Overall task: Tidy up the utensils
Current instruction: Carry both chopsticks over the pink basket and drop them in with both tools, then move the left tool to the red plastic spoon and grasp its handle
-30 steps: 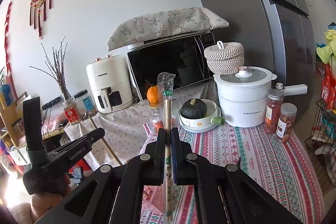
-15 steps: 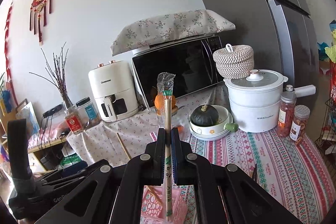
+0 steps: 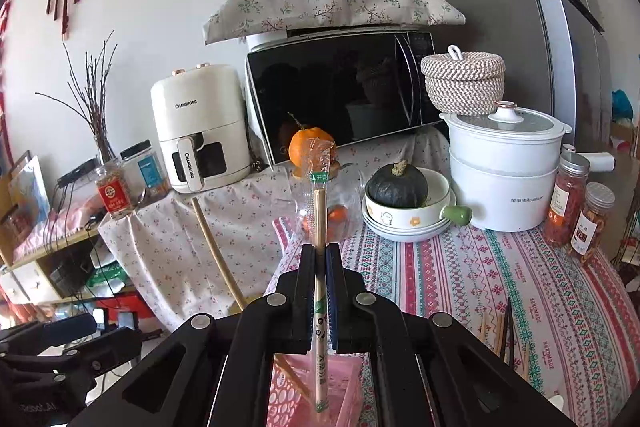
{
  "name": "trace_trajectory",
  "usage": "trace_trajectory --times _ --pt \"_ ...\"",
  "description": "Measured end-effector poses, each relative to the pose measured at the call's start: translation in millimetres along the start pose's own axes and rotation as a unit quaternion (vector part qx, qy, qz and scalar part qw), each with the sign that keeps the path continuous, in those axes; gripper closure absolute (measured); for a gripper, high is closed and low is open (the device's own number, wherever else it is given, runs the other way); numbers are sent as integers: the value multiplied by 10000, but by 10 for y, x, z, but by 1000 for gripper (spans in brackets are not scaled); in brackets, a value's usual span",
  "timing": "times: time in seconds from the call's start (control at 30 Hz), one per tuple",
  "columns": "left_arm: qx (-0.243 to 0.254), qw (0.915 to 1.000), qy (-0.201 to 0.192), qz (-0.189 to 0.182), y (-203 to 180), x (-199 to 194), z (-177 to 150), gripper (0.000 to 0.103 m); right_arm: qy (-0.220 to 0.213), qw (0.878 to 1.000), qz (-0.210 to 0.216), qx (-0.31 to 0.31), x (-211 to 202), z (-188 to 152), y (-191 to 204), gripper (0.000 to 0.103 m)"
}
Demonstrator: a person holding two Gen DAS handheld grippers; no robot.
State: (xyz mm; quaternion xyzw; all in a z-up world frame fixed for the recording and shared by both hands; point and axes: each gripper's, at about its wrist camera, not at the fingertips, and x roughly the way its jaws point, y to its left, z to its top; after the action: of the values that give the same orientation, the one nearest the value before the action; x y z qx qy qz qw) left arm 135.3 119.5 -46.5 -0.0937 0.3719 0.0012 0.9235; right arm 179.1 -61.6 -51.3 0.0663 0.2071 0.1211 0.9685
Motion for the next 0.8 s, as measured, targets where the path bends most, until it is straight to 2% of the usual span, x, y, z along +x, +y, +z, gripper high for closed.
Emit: trace_trajectory --times 0.13,0.27,0.33,0.37,0.4,0.53,0.6,0.67,0.8 --pt "-68 10000 44 4 15 8 -4 20 302 9988 127 -351 132 -132 100 97" --pt "-55 9999 104 30 10 23 -17 20 556 9972 339 -373 180 -188 120 92" --pt "-24 9999 143 36 6 29 -21 20 571 9969 420 -334 148 -172 113 76" --pt "-13 9999 155 38 3 27 -21 20 551 9970 466 -296 118 -157 104 64" --pt "-3 9998 172 27 -4 24 -22 20 508 9971 508 -252 77 -130 97 58" --pt "-29 9996 278 -85 -19 -9 -39 20 534 9967 609 -44 -85 -8 6 45" --pt "-49 9991 372 -174 -48 -27 -55 18 534 9967 601 69 -208 60 -73 31" --pt "-41 9987 454 -243 -94 -62 -80 17 540 9971 522 121 -341 113 -164 24" --pt "139 9980 523 -311 -242 -164 -133 16 645 9973 324 138 -612 176 -394 16"
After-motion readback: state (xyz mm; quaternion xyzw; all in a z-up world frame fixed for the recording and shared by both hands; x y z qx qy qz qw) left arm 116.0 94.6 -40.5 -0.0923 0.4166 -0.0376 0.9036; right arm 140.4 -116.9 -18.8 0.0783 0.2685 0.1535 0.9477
